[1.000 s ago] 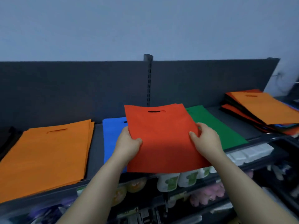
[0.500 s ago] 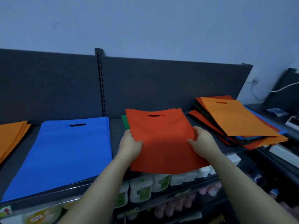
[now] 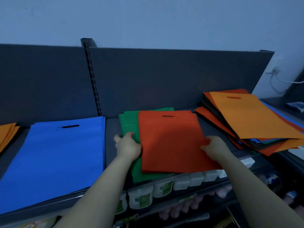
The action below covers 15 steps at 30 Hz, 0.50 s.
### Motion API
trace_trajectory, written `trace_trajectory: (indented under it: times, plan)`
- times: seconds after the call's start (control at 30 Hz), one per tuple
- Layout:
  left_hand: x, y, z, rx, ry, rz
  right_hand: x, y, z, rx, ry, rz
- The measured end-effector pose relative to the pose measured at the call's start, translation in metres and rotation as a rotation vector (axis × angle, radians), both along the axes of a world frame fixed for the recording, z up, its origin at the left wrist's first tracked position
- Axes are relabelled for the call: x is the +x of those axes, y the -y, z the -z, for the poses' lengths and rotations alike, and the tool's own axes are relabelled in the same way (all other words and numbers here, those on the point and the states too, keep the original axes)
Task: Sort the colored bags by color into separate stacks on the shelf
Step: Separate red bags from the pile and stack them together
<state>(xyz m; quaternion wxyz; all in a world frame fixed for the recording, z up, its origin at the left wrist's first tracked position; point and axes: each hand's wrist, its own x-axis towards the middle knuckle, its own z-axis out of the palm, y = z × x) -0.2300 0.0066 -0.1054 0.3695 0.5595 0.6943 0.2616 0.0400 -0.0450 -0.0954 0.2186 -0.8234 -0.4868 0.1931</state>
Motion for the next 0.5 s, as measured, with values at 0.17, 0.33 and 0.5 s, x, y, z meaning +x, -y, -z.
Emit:
trace_trajectory:
  times: [0.17,0.33,0.5]
  plan:
    - [0.0,-0.015,-0.001,-0.046,0.27,-0.101,0.004,-0.004,0.004,0.005,-0.029,0.01]
    - [-0.014,-0.014,0.003,-0.058,0.272,-0.042,0.006,-0.008,0.013,0.002,-0.043,0.022]
    - [-0.042,-0.014,0.005,0.041,0.03,-0.058,0.013,-0.016,0.018,0.03,-0.034,0.028]
